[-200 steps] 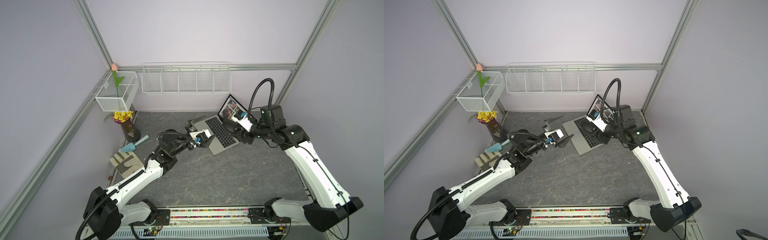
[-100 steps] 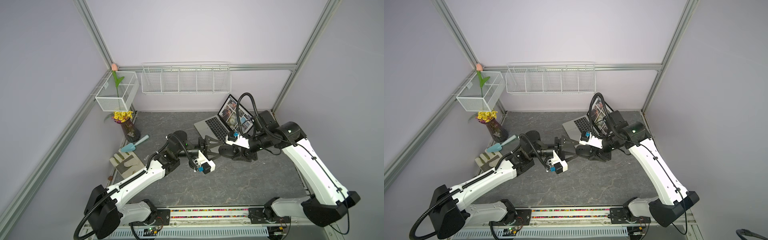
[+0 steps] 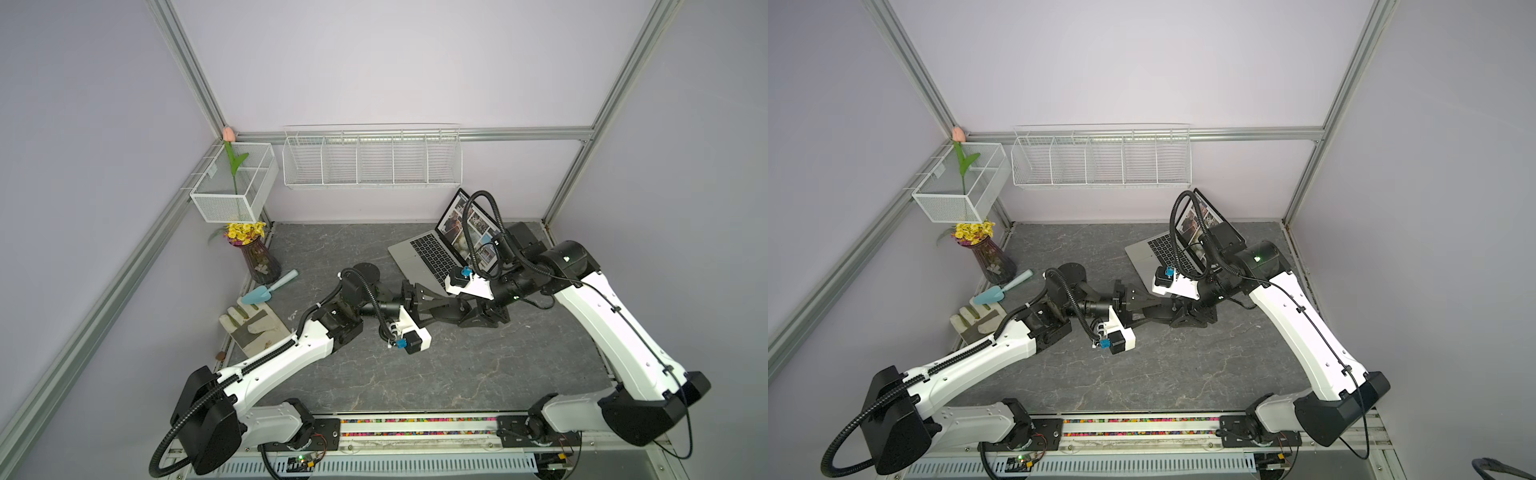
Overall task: Insert the wireless mouse receiver into the laptop
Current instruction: Pick up the mouse from the center of the board.
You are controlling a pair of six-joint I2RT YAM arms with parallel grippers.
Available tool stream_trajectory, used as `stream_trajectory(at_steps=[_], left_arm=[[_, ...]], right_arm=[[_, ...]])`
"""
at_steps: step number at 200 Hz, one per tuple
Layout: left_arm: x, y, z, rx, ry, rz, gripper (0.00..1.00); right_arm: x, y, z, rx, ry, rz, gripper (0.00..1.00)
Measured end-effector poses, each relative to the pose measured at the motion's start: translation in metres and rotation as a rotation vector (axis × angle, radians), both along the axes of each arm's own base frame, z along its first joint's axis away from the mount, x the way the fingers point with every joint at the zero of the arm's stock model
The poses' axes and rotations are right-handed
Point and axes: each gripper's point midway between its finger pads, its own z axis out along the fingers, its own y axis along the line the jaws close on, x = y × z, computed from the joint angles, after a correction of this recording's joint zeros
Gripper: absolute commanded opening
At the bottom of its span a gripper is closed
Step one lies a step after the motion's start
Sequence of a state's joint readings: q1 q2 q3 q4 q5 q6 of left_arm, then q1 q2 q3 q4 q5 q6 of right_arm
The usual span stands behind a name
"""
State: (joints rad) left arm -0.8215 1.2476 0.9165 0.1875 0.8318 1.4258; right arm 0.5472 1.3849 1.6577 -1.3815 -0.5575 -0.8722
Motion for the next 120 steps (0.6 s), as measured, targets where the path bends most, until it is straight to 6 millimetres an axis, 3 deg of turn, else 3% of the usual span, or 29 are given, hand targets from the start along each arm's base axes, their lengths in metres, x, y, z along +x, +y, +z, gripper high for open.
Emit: stream_trajectory(at_steps=[41,57,82,86,91,120], left_arm=[[-0.006,0.001,-0.002,0.015,0.025,-0.030,0.04],[-0.007,0.000,0.002,0.017,0.072,-0.033,0.00],[0.000,-0.003,0.014,0.027,0.225,0.001,0.00],[0.003,-0.005,0.017,0.028,0.254,0.007,0.00],[0.007,-0.007,0.019,0.030,0.299,0.017,0.00],[0.052,-0.022,0.040,0.019,0.580,0.076,0.00]], right_arm=[[-0.006,-0.001,-0.004,-0.020,0.075,0.000,0.32],[-0.007,-0.001,0.000,-0.017,0.094,-0.016,0.60],[0.003,-0.006,0.017,0.028,0.054,-0.120,0.88],[0.008,-0.006,0.022,0.047,0.018,-0.131,0.99],[0.014,-0.009,0.029,0.077,-0.015,-0.177,0.89],[0.037,-0.046,0.078,0.277,-0.291,-0.471,0.89]])
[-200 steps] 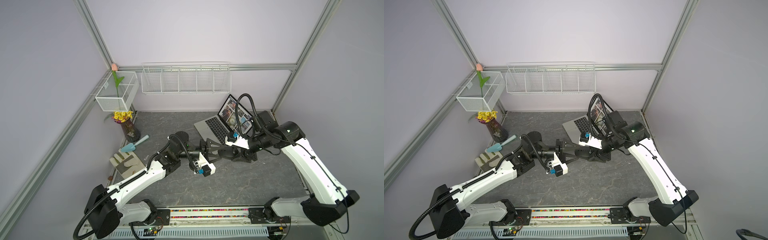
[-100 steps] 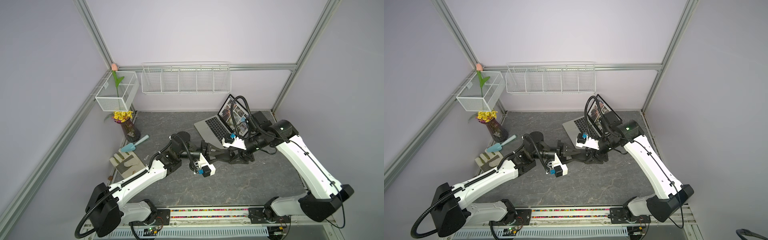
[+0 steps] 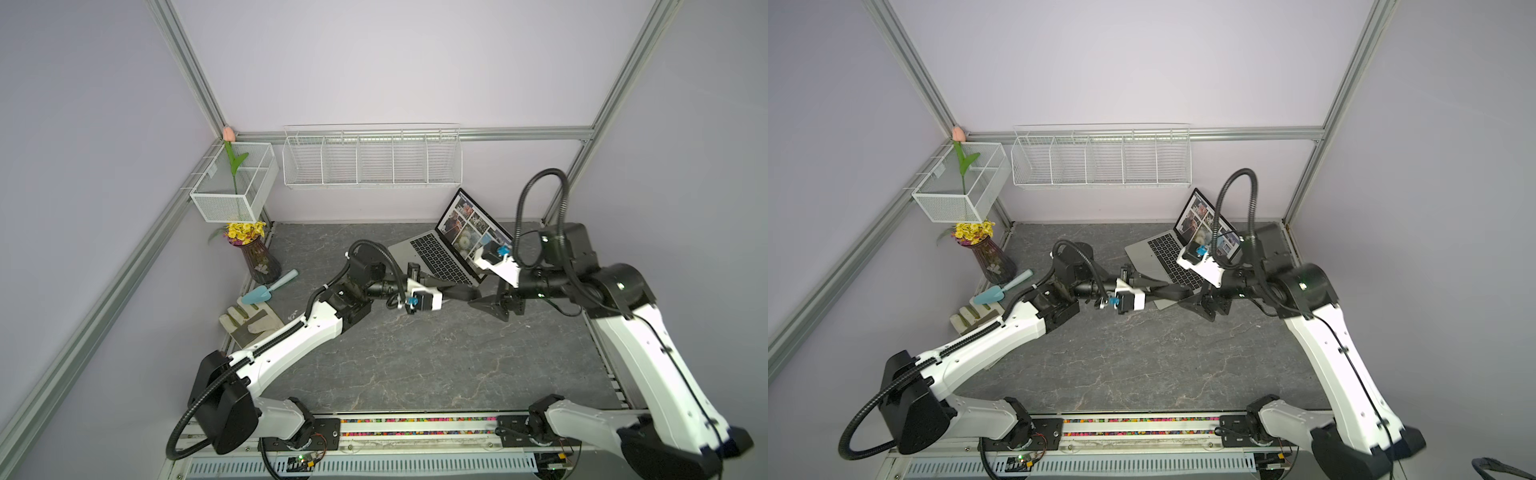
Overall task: Insert the wireless mouse receiver into the laptop
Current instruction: Pick up the mouse from the center of the board.
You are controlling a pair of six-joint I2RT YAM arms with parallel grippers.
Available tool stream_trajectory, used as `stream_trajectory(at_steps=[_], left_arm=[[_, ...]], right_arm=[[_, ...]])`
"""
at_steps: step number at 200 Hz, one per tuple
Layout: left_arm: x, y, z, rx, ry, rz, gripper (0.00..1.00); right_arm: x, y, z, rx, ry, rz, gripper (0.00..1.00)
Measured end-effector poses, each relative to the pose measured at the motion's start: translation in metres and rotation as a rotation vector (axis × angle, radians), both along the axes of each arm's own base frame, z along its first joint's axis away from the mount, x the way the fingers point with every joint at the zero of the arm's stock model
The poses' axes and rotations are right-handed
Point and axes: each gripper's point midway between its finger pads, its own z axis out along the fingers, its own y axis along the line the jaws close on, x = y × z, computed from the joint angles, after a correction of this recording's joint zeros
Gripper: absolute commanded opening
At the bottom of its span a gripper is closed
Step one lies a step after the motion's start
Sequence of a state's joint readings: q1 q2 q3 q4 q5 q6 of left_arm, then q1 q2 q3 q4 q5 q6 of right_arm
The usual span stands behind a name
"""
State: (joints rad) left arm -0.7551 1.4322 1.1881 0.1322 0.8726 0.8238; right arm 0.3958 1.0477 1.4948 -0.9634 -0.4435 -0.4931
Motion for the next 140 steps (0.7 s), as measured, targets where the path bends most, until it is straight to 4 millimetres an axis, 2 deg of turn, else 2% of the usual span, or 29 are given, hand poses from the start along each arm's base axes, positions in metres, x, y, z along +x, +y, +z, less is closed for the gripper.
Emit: stream_trajectory(at_steps=[24,35,45,69,91,114,140], left_arm=[[0.045,-0.001,0.022,-0.061,0.259,0.075,0.00],[0.056,0.001,0.028,-0.091,0.371,0.107,0.00],[0.061,0.002,0.033,-0.114,0.469,0.136,0.00],[0.066,0.010,0.045,-0.173,0.696,0.203,0.00],[0.066,0.025,0.044,-0.227,0.900,0.274,0.00],[0.063,0.039,0.030,-0.267,1.108,0.326,0.00],[0.054,0.043,0.009,-0.241,1.249,0.329,0.00]], right_arm=[[0.000,-0.029,0.048,0.158,-0.205,-0.211,0.89],[0.001,-0.039,0.064,0.224,-0.269,-0.283,0.89],[0.004,-0.045,0.071,0.272,-0.298,-0.331,0.89],[0.013,-0.046,0.061,0.348,-0.275,-0.380,0.89],[0.022,-0.039,0.048,0.397,-0.206,-0.382,0.89],[0.028,-0.025,0.041,0.432,-0.142,-0.342,0.89],[0.026,0.006,0.031,0.451,-0.055,-0.216,0.89]])
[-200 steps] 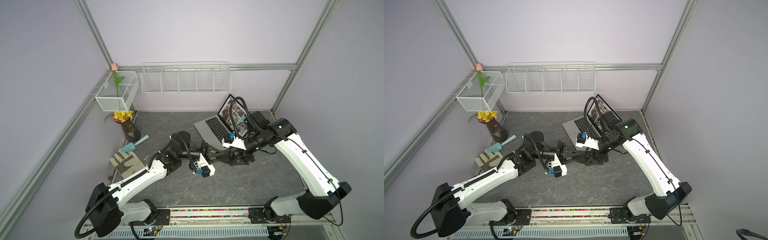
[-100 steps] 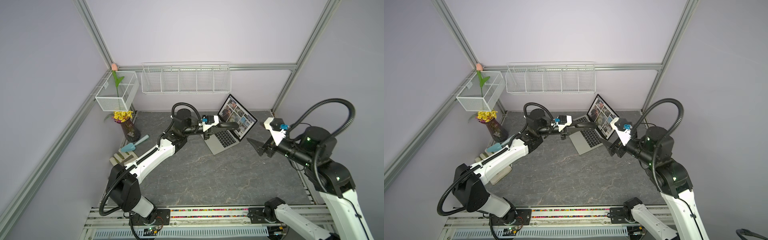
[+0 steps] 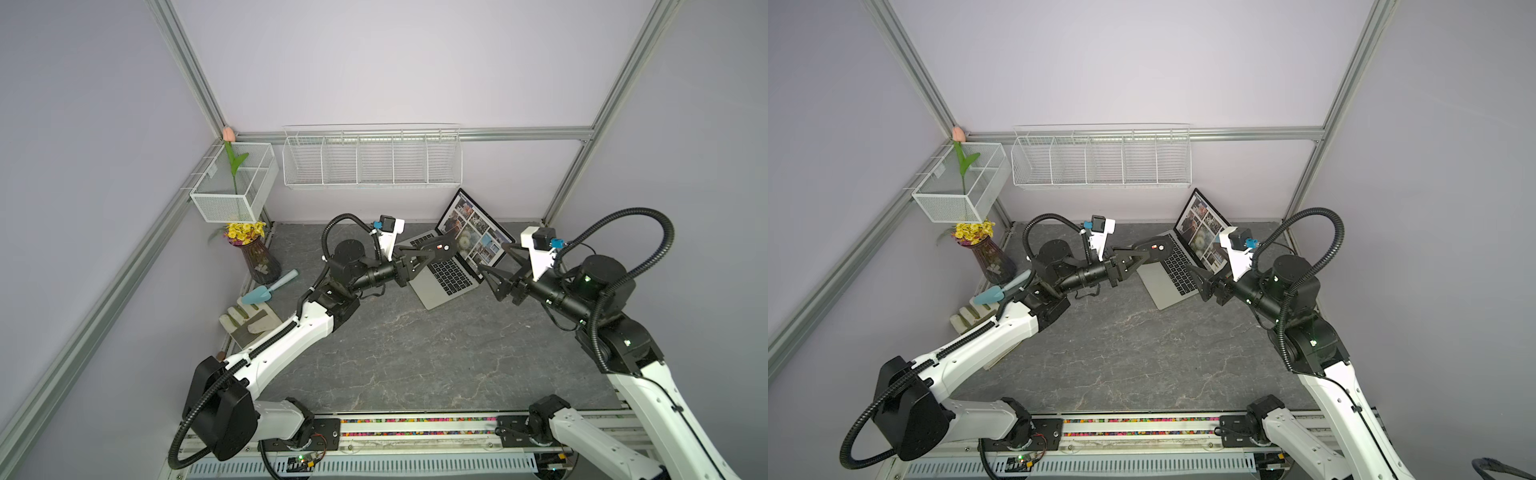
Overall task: Insert the wireless mouse receiver into the laptop
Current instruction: Pick up the mouse from the center of the board, then remove the lid from the mouse.
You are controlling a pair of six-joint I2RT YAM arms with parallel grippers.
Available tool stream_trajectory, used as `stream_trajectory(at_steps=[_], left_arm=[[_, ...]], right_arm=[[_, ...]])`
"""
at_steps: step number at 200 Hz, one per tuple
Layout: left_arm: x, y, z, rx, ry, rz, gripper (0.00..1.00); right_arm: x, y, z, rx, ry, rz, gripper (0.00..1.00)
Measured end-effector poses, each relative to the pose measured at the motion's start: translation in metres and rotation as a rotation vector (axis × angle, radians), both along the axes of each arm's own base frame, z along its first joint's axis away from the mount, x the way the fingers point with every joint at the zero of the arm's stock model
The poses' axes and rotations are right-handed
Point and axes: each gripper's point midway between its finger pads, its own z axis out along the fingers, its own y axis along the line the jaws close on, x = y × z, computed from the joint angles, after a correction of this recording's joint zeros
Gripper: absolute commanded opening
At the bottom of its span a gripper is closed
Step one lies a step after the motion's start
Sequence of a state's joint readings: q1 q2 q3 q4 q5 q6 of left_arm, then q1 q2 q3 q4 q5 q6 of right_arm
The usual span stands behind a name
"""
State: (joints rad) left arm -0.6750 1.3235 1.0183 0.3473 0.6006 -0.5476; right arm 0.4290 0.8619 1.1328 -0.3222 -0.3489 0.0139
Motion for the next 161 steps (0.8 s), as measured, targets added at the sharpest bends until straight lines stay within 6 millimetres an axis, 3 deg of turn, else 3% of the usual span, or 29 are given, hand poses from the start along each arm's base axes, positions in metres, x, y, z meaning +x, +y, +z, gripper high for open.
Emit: stream_trajectory(at_steps=[33,55,76,124,161], left_arm=[[-0.010,0.006,-0.002,0.017,0.045,-0.014,0.00],[-0.018,0.011,0.008,-0.009,0.020,-0.018,0.00],[-0.021,0.011,0.011,-0.017,0.013,-0.031,0.00],[-0.023,0.012,0.000,-0.003,0.030,-0.034,0.00],[-0.025,0.012,0.001,-0.004,0.030,-0.048,0.00]], right_arm=[[0.002,0.046,-0.028,-0.041,0.096,0.154,0.96],[0.013,0.058,-0.044,-0.064,0.151,0.152,1.00],[0.021,0.061,-0.049,-0.087,0.180,0.142,0.89],[0.016,0.071,-0.031,-0.064,0.182,0.208,0.72],[0.017,0.072,-0.033,-0.067,0.187,0.212,0.68]])
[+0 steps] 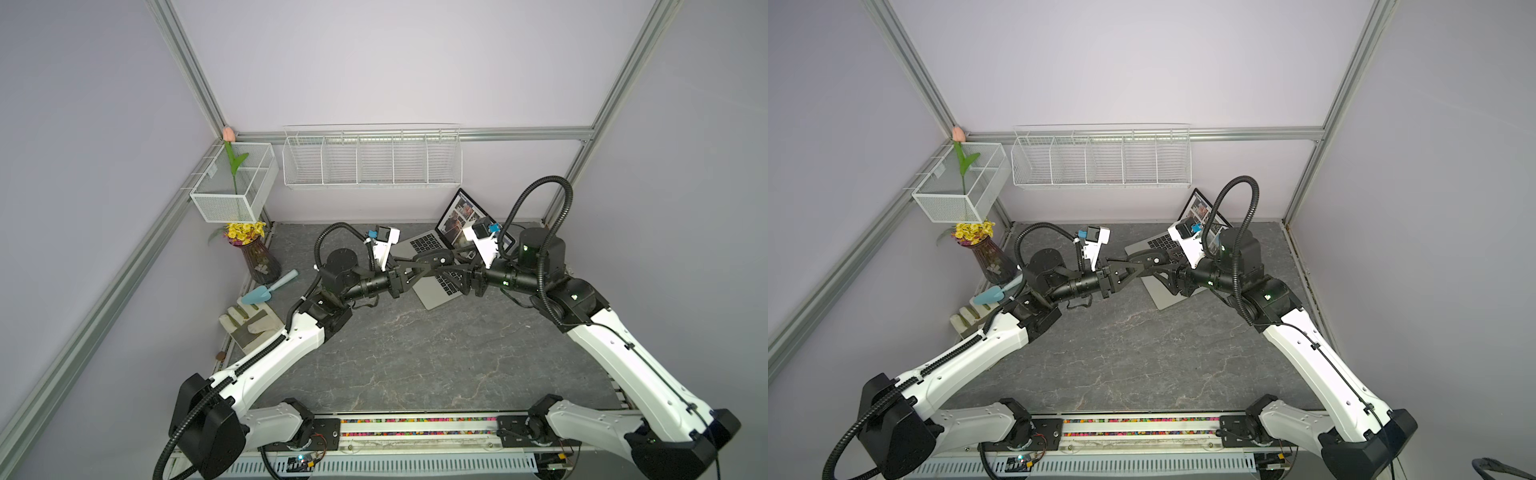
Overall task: Insert the wireless mouse receiver into the laptop
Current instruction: Remove the lid from the mouse.
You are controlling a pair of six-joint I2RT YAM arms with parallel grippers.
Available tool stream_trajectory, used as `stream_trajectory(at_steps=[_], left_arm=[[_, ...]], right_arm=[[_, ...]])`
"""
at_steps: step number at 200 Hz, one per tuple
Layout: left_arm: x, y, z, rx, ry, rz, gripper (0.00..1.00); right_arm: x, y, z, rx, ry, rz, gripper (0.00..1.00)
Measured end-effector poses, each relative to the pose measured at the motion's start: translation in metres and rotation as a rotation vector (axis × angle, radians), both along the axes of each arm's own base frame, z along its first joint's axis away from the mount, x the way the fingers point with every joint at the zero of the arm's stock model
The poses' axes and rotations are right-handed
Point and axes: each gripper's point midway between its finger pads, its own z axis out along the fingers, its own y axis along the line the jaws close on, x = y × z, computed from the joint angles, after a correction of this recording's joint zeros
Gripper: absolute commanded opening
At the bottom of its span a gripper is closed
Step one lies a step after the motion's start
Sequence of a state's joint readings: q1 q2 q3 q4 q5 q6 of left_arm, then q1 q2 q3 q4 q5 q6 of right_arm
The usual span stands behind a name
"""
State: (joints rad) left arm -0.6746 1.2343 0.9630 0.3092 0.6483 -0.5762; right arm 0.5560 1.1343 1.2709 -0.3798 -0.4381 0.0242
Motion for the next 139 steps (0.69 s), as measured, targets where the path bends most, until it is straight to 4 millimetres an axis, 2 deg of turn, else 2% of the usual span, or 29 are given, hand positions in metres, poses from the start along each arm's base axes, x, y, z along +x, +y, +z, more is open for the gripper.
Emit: stream_trajectory(at_steps=[74,103,139], left_arm=[[-0.003,-0.001,0.002,-0.005,-0.007,-0.016,0.00],[-0.004,-0.001,0.002,-0.006,-0.009,-0.026,0.00],[-0.004,0.000,0.001,-0.008,-0.019,-0.032,0.00]], right_arm=[[0.003,0.004,-0.011,-0.027,0.015,0.016,0.58],[0.004,0.003,-0.012,-0.039,0.007,0.014,0.45],[0.002,0.001,-0.013,-0.038,0.021,0.016,0.35]])
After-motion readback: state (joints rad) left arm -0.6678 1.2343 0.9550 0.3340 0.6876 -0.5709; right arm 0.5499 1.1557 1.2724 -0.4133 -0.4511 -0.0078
